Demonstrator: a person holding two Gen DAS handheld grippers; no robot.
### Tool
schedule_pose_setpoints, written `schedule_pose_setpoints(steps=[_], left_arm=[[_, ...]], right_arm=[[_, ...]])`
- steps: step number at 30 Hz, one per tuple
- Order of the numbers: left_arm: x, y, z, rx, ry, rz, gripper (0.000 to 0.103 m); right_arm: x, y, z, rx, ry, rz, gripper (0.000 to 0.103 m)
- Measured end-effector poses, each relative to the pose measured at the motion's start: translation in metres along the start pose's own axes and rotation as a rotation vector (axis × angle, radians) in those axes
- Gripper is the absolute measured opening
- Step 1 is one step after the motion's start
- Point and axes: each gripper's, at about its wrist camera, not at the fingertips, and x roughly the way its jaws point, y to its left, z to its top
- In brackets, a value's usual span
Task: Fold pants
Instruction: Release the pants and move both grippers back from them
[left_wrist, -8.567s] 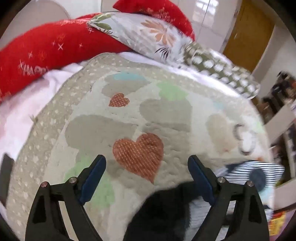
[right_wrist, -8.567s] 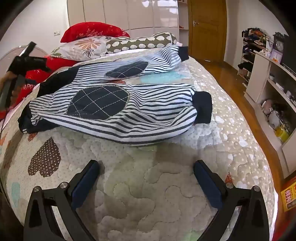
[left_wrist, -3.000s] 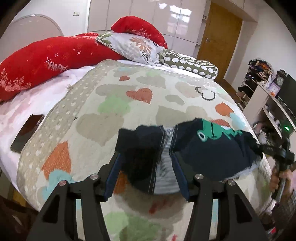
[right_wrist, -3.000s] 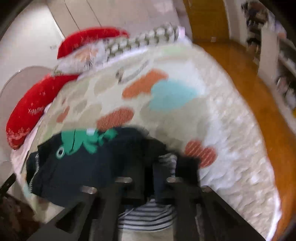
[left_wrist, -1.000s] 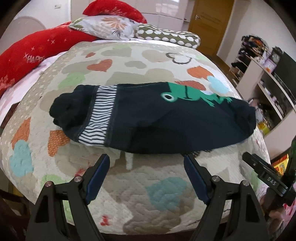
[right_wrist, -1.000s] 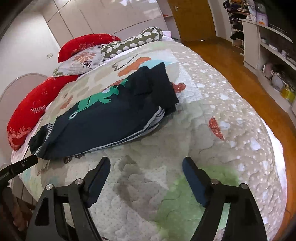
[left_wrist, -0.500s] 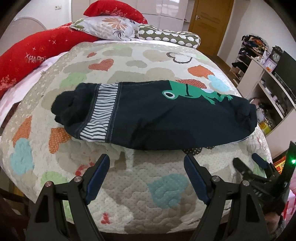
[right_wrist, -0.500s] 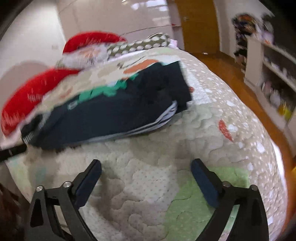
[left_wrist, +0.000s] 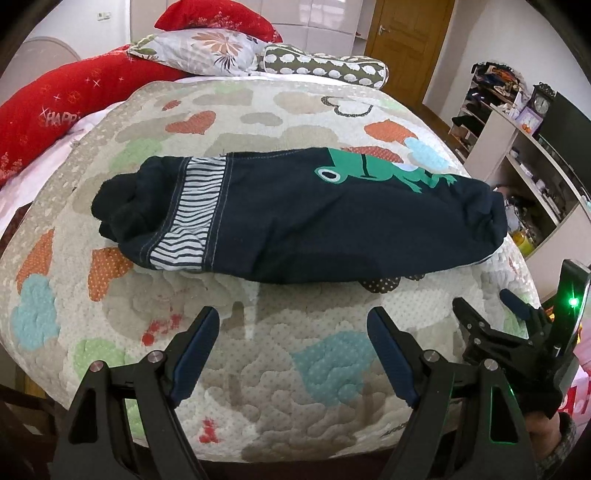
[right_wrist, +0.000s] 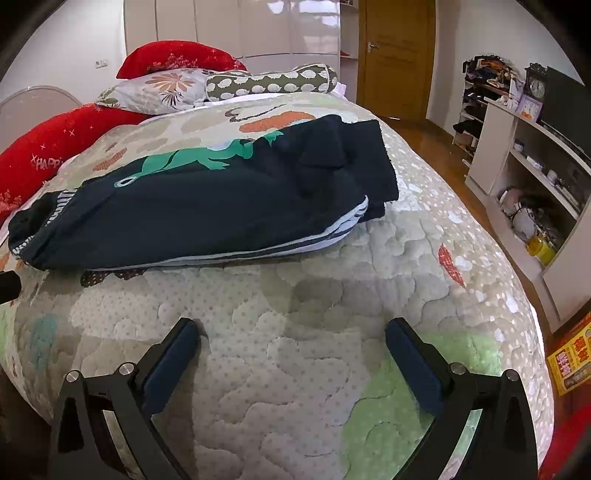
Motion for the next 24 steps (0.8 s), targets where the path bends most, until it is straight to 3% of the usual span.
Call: schedule_pose_setpoints(steps=[15, 24], left_arm=[[0.003, -0.024, -0.002, 0.102, 0.002, 0.091, 0.081], [0.008, -0.025, 0.002, 0.102, 0.031, 0.074, 0.081]], right_arm=[[-0.003, 0.003, -0.006, -0.007, -0.05, -0.001, 0.102], [-0.004, 0.002, -0.009, -0.013, -0.066, 0.006, 0.102]])
